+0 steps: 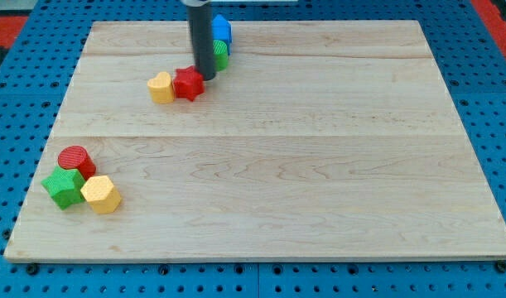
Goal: Slide the red star and yellow heart closer to the red circle
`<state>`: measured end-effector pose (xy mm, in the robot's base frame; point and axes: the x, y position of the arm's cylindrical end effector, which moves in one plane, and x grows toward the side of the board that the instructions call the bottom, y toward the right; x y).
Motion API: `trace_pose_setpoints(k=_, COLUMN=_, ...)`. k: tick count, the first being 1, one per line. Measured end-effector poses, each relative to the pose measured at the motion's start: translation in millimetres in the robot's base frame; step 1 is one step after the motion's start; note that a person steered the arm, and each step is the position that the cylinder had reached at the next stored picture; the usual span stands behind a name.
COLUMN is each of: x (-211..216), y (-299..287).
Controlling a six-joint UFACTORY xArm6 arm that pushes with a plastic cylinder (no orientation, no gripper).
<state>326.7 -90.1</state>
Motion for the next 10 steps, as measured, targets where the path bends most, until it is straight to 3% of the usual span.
trace_pose_setpoints(k=2, x=45.8, y=-88.0)
trace_pose_setpoints(k=5, x=56.8, y=-110.7)
trace_pose_setpoints(k=7, x=91.6, y=-147.7)
trace_pose_setpoints(k=8, x=91.2, y=-129.7)
trace_pose_setpoints(k=9, x=125.1, y=-123.5)
trace_pose_setpoints(k=10, x=88.9, y=-147.0)
